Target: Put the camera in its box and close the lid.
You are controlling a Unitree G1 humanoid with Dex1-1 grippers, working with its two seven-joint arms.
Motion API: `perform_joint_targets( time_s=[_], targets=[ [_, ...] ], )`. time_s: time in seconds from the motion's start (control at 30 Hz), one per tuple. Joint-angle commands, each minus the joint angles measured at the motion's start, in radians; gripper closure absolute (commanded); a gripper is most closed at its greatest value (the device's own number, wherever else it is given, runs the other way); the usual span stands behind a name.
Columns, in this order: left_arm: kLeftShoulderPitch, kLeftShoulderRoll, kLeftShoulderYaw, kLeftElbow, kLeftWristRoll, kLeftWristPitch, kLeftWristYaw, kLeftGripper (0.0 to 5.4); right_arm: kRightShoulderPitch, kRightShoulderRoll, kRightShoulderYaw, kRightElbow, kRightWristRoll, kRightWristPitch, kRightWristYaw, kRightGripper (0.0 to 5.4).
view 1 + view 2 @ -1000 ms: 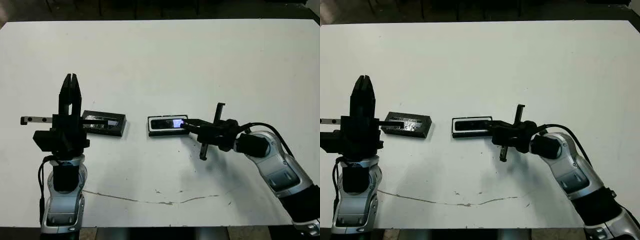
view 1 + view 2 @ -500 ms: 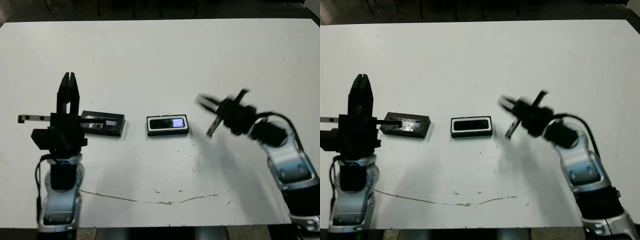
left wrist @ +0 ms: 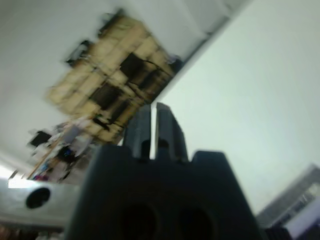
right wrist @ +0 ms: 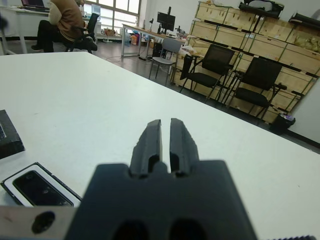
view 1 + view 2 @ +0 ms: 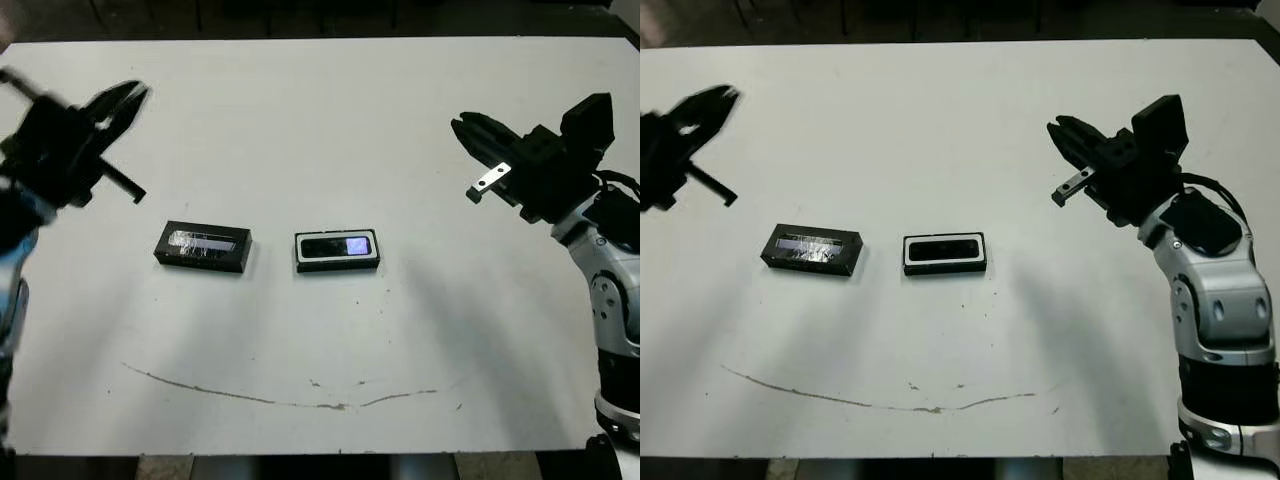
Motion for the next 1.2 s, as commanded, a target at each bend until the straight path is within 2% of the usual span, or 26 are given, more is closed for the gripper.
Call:
perform_joint_targets(
  time_s=[0.03, 0.17, 0.27, 0.47, 0.63, 0.83, 1.1, 1.2],
  targets=[
    [-0.171, 0.051, -0.178, 0.15, 0.093, 0.076, -0.204, 5.4, 0.019, -0.019, 0.012, -0.007, -0.002, 0.019, -0.005, 5.38],
    [-0.29, 0.005, -0.317, 0.316, 0.219, 0.07, -0.261, 5.4, 0.025, -0.026, 0.016, -0.015, 0.004, 0.024, -0.002, 5.38],
    [-0.332, -0.051, -0.364, 0.411, 0.253, 0.08, -0.271, 5.4, 0.03, -0.034, 0.022, -0.023, -0.002, 0.026, -0.003, 5.38],
    [-0.412, -0.142, -0.453, 0.571, 0.304, 0.014, -0.345, 5.4, 0.031, -0.047, 0.03, -0.02, 0.009, 0.032, 0.011, 5.38],
    [-0.466, -0.218, -0.505, 0.68, 0.343, 0.031, -0.397, 5.4, 0.037, -0.063, 0.031, -0.024, 0.024, 0.052, 0.029, 5.38],
    [-0.467, -0.259, -0.533, 0.703, 0.381, -0.022, -0.399, 5.4, 0.045, -0.075, 0.041, -0.019, 0.034, 0.044, 0.057, 5.38],
    [-0.471, -0.29, -0.562, 0.69, 0.417, -0.027, -0.442, 5.4, 0.044, -0.076, 0.047, -0.022, 0.037, 0.043, 0.067, 5.38],
    [-0.469, -0.284, -0.579, 0.666, 0.422, -0.072, -0.486, 5.4, 0.045, -0.074, 0.046, -0.024, 0.04, 0.048, 0.066, 5.38]
  ],
)
